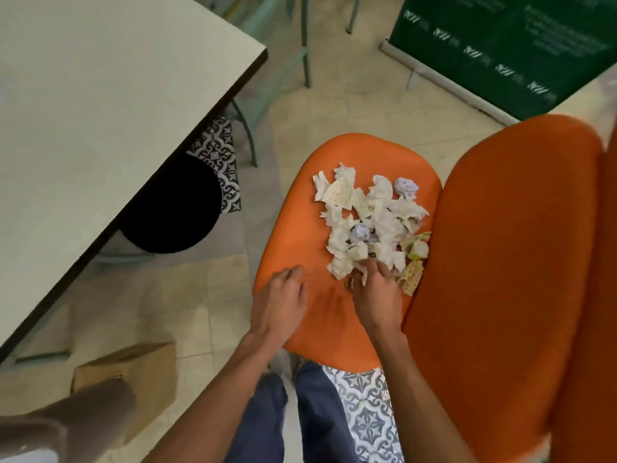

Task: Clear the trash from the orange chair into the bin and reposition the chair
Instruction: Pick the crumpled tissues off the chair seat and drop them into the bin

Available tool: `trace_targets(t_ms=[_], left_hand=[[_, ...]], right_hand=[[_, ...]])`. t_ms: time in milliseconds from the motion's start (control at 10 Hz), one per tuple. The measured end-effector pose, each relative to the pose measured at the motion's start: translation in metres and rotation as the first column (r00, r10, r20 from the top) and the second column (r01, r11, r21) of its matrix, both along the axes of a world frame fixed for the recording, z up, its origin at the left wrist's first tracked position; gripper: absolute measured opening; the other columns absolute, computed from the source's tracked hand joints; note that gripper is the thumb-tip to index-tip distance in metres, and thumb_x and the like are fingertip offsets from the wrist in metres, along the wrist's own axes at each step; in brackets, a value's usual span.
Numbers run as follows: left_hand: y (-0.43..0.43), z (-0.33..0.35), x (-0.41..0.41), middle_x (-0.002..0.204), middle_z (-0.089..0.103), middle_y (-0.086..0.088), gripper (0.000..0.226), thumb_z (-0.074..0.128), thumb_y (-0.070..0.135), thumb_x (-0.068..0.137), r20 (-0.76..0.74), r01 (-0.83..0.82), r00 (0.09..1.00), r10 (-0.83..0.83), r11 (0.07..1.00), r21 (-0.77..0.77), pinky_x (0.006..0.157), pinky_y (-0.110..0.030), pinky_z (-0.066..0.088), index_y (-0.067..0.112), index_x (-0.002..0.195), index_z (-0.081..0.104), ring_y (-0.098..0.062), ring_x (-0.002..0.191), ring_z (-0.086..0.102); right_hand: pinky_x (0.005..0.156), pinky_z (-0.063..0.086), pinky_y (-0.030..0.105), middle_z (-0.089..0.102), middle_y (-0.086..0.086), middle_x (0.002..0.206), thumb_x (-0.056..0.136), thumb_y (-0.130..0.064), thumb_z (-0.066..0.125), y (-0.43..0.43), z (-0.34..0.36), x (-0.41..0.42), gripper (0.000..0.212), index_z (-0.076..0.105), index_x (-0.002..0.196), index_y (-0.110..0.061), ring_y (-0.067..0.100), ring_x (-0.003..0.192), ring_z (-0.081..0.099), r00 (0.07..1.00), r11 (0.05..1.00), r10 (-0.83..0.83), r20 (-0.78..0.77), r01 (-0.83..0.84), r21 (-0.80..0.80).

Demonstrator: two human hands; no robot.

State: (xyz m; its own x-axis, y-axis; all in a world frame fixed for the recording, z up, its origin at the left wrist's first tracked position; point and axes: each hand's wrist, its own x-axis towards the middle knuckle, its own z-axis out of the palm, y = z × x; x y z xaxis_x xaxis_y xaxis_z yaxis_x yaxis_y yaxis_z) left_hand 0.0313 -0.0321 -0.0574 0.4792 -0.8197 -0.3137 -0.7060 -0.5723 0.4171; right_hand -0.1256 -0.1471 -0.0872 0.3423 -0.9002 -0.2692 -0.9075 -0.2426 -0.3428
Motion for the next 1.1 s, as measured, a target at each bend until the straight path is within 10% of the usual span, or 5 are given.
trace_targets(t_ms=[300, 800, 1100], left_hand=[[-0.075, -0.039, -0.026, 0.113, 0.071, 0.003, 0.025, 0.060, 0.025, 0.102, -0.045, 0.230, 0.972, -0.231, 0.972, -0.039, 0.072, -0.038, 0.059, 0.025, 0.126, 0.066, -0.018, 0.100, 0.067], [-0.230, -0.108, -0.119, 0.104, 0.063, -0.014, 0.022, 0.057, 0.005, 0.094, 0.024, 0.682, 0.730, -0.683, 0.725, -0.100, 0.059, -0.043, 0.054, 0.007, 0.116, 0.061, -0.036, 0.092, 0.066], [-0.267, -0.162, -0.164, 0.131, 0.052, -0.021, 0.053, 0.071, 0.012, 0.091, 0.017, 0.688, 0.725, -0.688, 0.724, -0.043, 0.085, -0.050, 0.058, 0.005, 0.140, 0.051, -0.039, 0.120, 0.052]], right_hand=[[0.090, 0.060, 0.044, 0.062, 0.015, 0.134, 0.100, -0.018, 0.068, -0.049, -0.049, -0.061, 0.042, 0.057, 0.141, -0.015, 0.035, 0.116, 0.066, 0.908, 0.909, -0.417, -0.030, 0.417, 0.003], [0.072, 0.064, 0.043, 0.069, -0.002, 0.103, 0.102, -0.034, 0.054, -0.043, -0.135, -0.091, 0.037, 0.049, 0.135, -0.049, 0.024, 0.088, 0.071, 0.823, 0.820, -0.568, 0.006, 0.566, 0.077], [0.068, 0.063, 0.044, 0.065, 0.006, 0.107, 0.100, -0.024, 0.062, -0.026, -0.145, -0.126, 0.047, 0.046, 0.140, -0.042, 0.027, 0.087, 0.069, 0.784, 0.784, -0.620, 0.009, 0.620, 0.021]])
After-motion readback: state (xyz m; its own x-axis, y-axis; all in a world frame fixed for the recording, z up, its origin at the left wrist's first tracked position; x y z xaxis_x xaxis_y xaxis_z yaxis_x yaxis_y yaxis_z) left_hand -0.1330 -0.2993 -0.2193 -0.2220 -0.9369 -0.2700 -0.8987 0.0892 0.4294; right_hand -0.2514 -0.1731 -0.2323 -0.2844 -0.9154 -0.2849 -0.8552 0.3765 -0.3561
